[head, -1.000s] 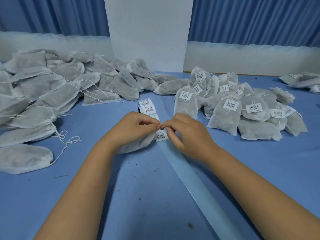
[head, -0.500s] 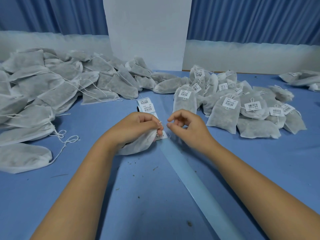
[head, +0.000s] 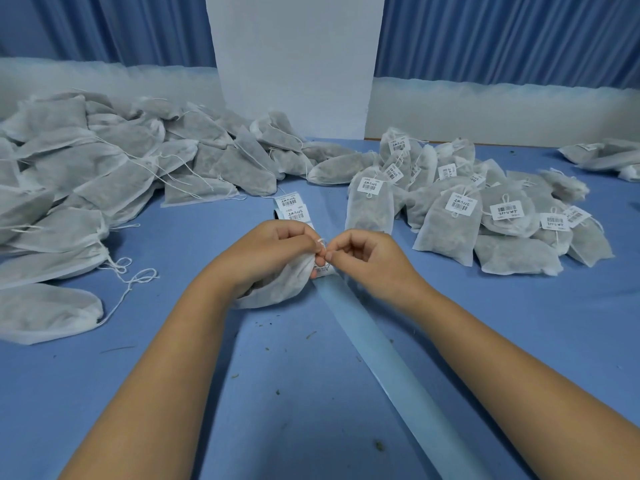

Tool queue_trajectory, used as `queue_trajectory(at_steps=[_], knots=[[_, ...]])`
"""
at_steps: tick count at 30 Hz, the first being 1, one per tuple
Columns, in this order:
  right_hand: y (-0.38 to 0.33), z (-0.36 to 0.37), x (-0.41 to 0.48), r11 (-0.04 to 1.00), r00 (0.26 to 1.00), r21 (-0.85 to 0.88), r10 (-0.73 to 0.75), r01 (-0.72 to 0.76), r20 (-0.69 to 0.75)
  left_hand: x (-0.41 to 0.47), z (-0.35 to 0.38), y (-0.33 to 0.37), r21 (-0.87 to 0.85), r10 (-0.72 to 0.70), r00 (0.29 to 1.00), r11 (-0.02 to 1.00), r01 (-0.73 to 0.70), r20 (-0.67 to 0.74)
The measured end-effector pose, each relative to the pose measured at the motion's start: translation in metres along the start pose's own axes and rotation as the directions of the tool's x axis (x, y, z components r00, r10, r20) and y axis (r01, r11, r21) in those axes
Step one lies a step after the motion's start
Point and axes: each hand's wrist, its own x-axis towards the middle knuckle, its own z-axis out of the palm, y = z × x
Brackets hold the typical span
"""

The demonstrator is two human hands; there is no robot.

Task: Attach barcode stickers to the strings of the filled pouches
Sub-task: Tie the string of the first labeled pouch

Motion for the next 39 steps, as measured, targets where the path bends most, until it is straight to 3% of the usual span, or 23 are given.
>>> queue_trajectory(at_steps=[5, 9, 18, 21, 25, 30, 34, 39], knots=[[0.001, 0.002, -0.001, 0.988, 0.999, -0.154, -0.033, 0.029, -0.024, 0.002, 0.004, -0.004, 0.085, 0.026, 0.998, 0.996, -0.021, -0.054], [0.001, 0.0, -0.001, 0.983, 0.998, -0.18, -0.049, 0.044, -0.027, 0.005, 0.003, -0.01, 0.08, 0.031, 0.989, 0.997, -0.019, -0.143], [0.002, 0.0, 0.0, 0.996, 0.995, 0.018, -0.081, 0.083, -0.063, 0.004, 0.003, -0.01, 0.087, 0.007, 0.992, 0.996, 0.004, -0.129], [0.005, 0.001, 0.0, 0.99, 0.993, -0.098, -0.108, 0.104, -0.037, 0.003, 0.003, -0.01, 0.141, 0.015, 0.99, 0.99, 0.004, -0.137], [0.009, 0.001, 0.0, 0.899, 0.984, -0.401, -0.179, 0.173, 0.023, 0.003, 0.003, -0.009, 0.288, 0.022, 0.989, 0.957, 0.023, -0.149], [0.006, -0.001, 0.001, 0.919, 0.997, -0.389, -0.057, 0.071, 0.046, 0.002, 0.002, -0.01, 0.34, 0.046, 0.988, 0.941, 0.007, -0.15], [0.003, -0.001, 0.002, 0.964, 0.986, -0.251, 0.123, -0.091, 0.116, 0.002, 0.002, -0.012, 0.361, 0.116, 0.982, 0.931, -0.055, -0.15], [0.001, -0.002, 0.002, 0.979, 0.974, -0.143, 0.164, -0.143, 0.153, 0.0, 0.001, -0.011, 0.279, 0.13, 0.985, 0.956, -0.094, -0.115]])
